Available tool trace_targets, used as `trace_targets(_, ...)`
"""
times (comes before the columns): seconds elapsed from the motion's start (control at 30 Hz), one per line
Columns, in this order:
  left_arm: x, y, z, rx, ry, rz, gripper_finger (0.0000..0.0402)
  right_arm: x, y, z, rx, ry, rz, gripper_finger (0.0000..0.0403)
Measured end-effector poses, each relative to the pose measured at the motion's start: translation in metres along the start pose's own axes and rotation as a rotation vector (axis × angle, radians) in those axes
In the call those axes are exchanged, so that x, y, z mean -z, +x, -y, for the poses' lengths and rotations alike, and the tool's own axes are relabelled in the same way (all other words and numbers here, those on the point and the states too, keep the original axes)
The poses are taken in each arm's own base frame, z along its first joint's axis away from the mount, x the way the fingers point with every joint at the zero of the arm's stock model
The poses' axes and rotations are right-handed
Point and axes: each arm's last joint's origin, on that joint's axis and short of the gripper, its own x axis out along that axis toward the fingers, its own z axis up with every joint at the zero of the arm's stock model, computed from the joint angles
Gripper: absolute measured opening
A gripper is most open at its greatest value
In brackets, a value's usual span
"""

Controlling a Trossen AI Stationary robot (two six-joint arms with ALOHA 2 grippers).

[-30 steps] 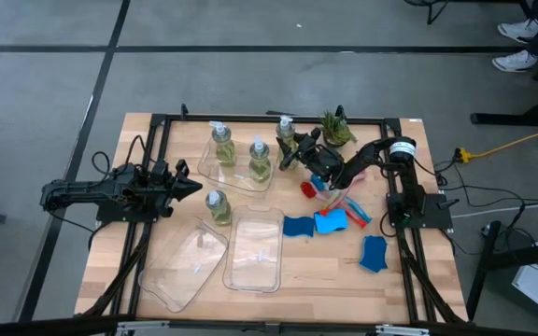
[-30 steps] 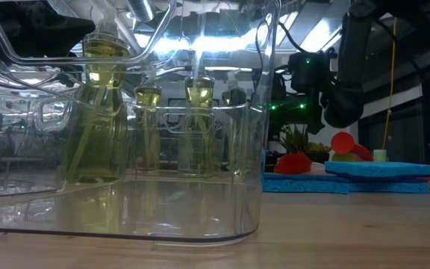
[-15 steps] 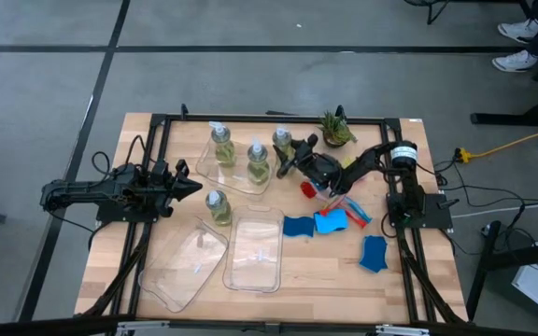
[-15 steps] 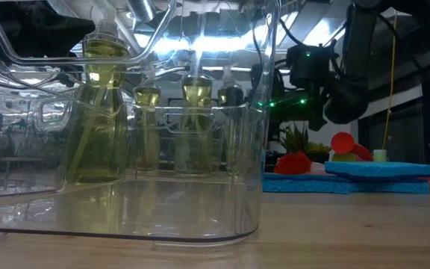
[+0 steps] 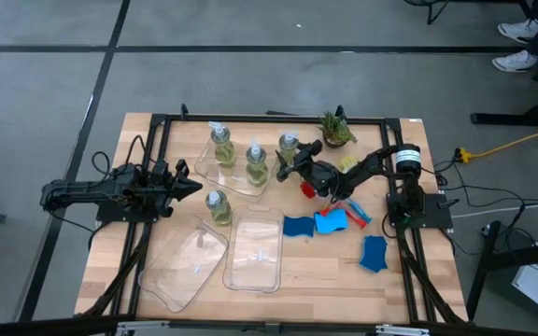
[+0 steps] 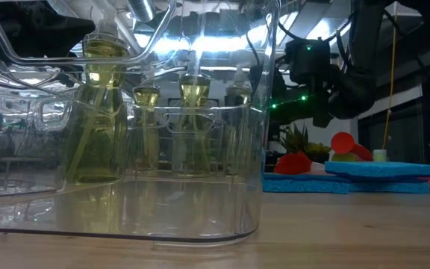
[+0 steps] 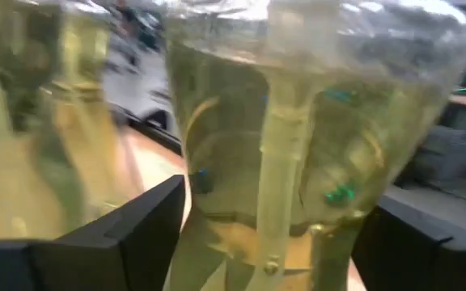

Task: Pick & Place Kitchen Sink Supplies
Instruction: Put the green soap dispenser into the top transparent bin

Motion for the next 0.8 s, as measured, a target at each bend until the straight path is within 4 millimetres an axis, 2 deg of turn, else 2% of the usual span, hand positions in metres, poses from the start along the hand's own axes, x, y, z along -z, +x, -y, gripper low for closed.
trace_targets(0.13, 0.0, 0.0, 0.0, 0.0, 0.0, 0.0, 0.0011, 0.0, -0.008, -0.005, 0.094, -0.097, -0.046, 0.0328)
trace_targets(0.47, 0.0, 0.0, 0.0, 0.0, 0.0, 0.0, 0.0011, -0.013, -0.027, -0.022, 0.038, -0.146, 0.039, 0.0332)
trace_targets(0.8, 0.0, 0.0, 0.0, 0.0, 0.0, 0.0, 0.001, -0.015, -0.03, -0.02, 0.183, -0.204, 0.003, 0.0332)
